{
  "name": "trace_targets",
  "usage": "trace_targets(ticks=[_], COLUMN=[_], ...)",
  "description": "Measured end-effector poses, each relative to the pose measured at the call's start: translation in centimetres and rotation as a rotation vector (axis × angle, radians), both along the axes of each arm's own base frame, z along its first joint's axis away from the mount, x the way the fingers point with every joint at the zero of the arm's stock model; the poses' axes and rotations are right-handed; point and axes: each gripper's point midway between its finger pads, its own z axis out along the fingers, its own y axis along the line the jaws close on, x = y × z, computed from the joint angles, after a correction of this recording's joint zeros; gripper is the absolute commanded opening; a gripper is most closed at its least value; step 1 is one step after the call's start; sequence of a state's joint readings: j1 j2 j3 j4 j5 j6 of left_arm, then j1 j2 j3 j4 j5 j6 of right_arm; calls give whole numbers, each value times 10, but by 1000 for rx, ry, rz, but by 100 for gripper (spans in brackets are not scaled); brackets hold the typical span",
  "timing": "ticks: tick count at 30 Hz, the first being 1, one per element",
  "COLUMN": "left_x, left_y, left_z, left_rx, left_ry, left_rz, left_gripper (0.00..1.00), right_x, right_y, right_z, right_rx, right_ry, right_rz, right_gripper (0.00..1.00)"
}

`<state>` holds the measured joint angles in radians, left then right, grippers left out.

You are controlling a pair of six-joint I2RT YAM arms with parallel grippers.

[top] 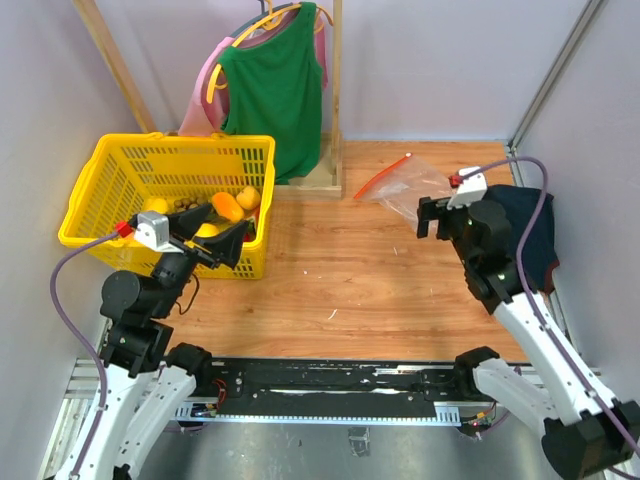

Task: Place the food in the zip-top bag and seal the zipper
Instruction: Pick up the zipper food storage bag at the center of the board.

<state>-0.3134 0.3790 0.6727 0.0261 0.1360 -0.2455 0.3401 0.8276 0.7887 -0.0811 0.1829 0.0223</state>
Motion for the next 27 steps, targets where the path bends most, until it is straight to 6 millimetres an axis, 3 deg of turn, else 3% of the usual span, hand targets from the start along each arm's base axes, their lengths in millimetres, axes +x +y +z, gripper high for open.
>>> trace_targets(ticks=[6,14,24,27], left_x=[6,19,37,42], left_y=[-12,-21,-37,-44], left_z=[0,-5,-3,-7], left_rx=[27,32,39,38], left_ry=[58,173,298,337], left_rz=[-52,-80,-138,-166], left_gripper=[99,99,99,99], right_x=[35,85,152,164], right_y=[23,49,57,61], right_z=[-31,-87,-125,-144], right_rx=[-39,-120,-124,-122], right_ry=[130,306,411,456], right_rz=[68,141,192,212], right_gripper=[98,100,90,88])
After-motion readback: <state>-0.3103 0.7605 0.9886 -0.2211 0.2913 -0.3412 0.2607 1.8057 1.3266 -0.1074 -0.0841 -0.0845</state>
